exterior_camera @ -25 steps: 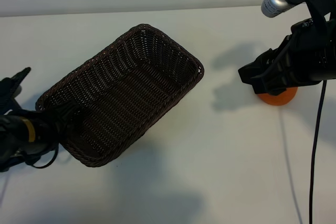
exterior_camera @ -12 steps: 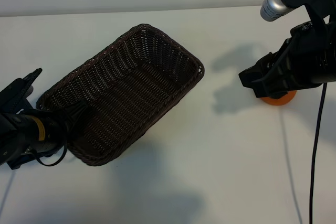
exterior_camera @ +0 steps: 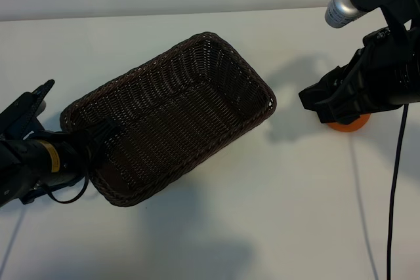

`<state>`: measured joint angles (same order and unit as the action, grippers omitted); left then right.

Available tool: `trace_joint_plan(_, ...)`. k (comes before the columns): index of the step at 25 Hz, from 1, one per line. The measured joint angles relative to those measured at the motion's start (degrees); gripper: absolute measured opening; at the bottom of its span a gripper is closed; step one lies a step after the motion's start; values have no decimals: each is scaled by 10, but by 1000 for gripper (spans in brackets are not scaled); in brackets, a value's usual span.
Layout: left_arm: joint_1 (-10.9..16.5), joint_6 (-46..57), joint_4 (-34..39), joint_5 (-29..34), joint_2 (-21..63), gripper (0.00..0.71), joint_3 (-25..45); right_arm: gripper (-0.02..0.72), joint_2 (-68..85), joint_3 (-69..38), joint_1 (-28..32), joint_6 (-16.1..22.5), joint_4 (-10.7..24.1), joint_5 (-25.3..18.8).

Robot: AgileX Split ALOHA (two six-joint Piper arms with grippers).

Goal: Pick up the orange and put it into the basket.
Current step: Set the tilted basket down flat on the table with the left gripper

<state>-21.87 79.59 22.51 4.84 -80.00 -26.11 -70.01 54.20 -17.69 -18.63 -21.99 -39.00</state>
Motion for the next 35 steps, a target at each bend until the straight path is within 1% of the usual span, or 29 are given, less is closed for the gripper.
trace_joint_plan(3, 0, -15, 1, -3, 25, 153, 3, 597, 0, 0, 0, -1, 3, -1)
trace_joint_plan(8, 0, -61, 2, 30, 95, 153, 5, 597, 0, 0, 0, -1, 7, -1)
trace_joint_plan(13, 0, -101, -16, 45, 101, 153, 4, 597, 0, 0, 0, -1, 8, -6)
trace_joint_plan(15, 0, -138, -31, 64, 102, 153, -5, 597, 0, 0, 0, -1, 9, -10)
trace_joint_plan(17, 4, -205, -61, 97, 102, 153, -32, 597, 0, 0, 0, -1, 9, -12)
trace_joint_plan(18, 12, -250, -85, 117, 102, 153, -51, 597, 0, 0, 0, -1, 10, -12)
trace_joint_plan(20, 37, -350, -154, 153, 102, 153, -92, 597, 0, 0, 0, -1, 11, -13)
trace_joint_plan(23, 91, -544, -300, 192, 101, 153, -153, 597, 0, 0, 0, -1, 11, -13)
trace_joint_plan(24, 111, -614, -360, 204, 99, 153, -170, 597, 0, 0, 0, -1, 11, -13)
trace_joint_plan(25, 134, -681, -419, 219, 94, 153, -183, 597, 0, 0, 0, -1, 12, -13)
trace_joint_plan(26, 149, -743, -475, 230, 86, 153, -191, 597, 0, 0, 0, -1, 12, -13)
trace_joint_plan(29, 193, -880, -598, 261, 53, 153, -197, 597, 0, 0, 0, -1, 12, -13)
trace_joint_plan(32, 223, -968, -651, 278, 13, 153, -199, 597, 0, 0, 0, -1, 12, -13)
trace_joint_plan(35, 232, -1000, -660, 274, -31, 153, -205, 597, 0, 0, 0, -1, 12, -13)
